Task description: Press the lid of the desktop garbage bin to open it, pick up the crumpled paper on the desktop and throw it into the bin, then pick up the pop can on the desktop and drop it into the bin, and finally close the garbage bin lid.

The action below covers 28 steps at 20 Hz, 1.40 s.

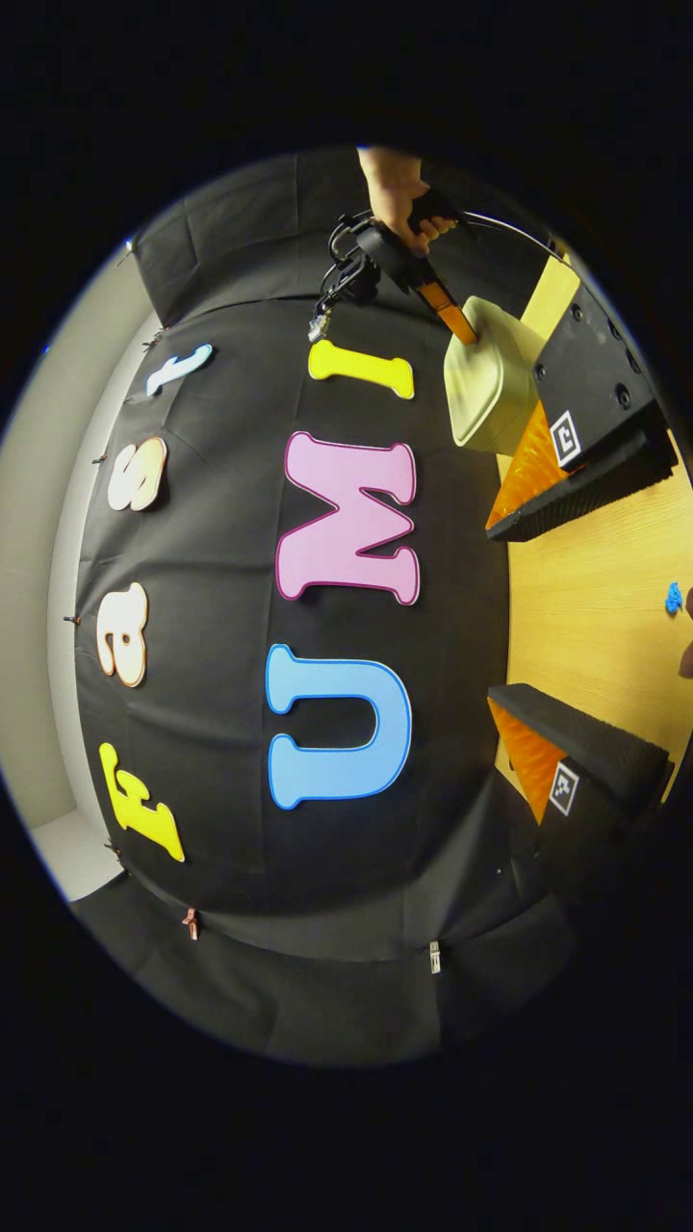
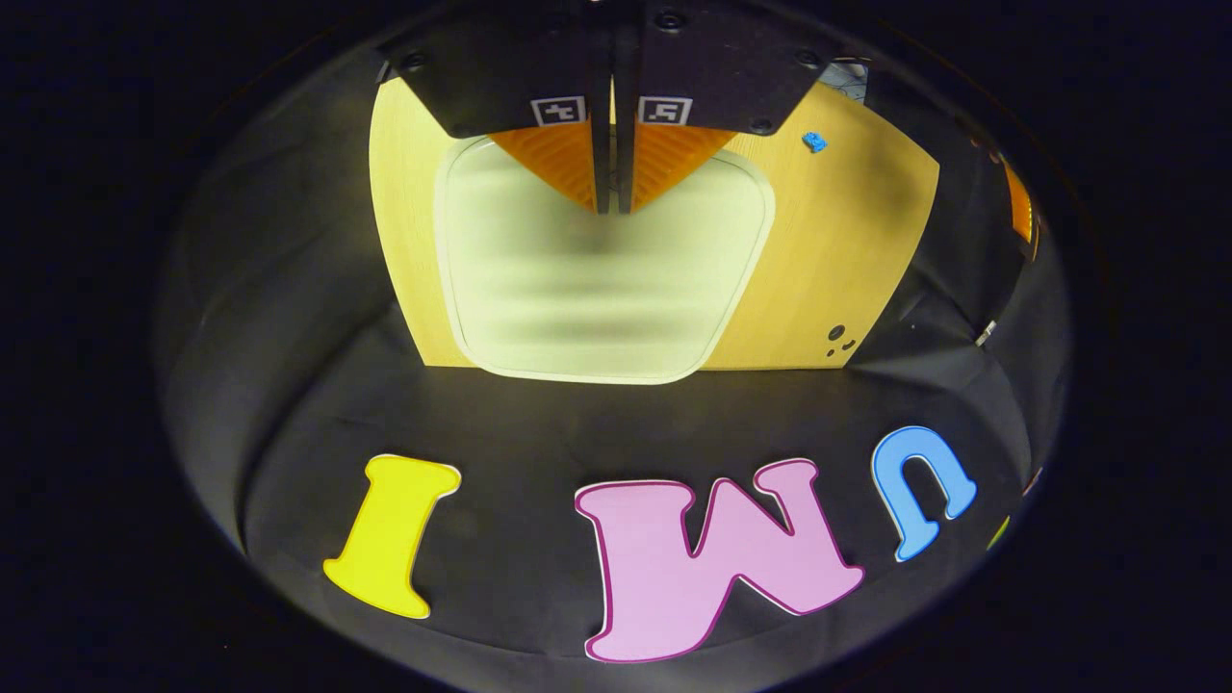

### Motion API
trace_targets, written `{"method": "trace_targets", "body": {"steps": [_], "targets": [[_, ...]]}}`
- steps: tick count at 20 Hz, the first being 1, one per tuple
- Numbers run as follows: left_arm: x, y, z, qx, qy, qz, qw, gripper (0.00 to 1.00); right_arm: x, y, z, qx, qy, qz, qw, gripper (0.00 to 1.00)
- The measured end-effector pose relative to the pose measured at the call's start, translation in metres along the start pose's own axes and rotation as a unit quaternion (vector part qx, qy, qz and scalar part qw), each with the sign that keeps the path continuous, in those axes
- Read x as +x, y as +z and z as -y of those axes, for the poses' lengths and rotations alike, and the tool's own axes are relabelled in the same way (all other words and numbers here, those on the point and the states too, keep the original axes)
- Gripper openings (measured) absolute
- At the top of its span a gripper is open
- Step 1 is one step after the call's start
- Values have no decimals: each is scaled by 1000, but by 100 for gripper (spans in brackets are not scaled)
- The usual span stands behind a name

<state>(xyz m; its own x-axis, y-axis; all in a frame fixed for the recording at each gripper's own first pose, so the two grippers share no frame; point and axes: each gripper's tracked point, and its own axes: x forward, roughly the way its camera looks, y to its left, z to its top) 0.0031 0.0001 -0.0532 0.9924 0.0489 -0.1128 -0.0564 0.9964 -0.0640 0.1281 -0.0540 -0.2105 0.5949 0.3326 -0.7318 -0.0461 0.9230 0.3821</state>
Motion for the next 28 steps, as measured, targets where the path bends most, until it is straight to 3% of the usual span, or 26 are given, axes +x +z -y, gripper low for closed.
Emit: {"method": "trace_targets", "body": {"steps": [10, 20, 24, 25, 28], "targets": [[1, 2, -1, 3, 0, 0, 1000, 96, -8, 14, 2, 13, 7, 34, 999, 5], [0, 7, 4, 6, -14, 6, 1000, 95, -59, 28, -29, 30, 32, 87, 995, 5], [-4, 8, 3, 9, -20, 8, 1000, 95, -75, 19, -30, 5, 14, 97, 995, 5], [-6, 8, 2, 10, -22, 8, 1000, 95, -78, 16, -28, -5, 4, 96, 995, 1], [-11, 3, 1, 12, -28, 0, 1000, 95, -86, 4, -34, -20, -10, 98, 995, 6]]}}
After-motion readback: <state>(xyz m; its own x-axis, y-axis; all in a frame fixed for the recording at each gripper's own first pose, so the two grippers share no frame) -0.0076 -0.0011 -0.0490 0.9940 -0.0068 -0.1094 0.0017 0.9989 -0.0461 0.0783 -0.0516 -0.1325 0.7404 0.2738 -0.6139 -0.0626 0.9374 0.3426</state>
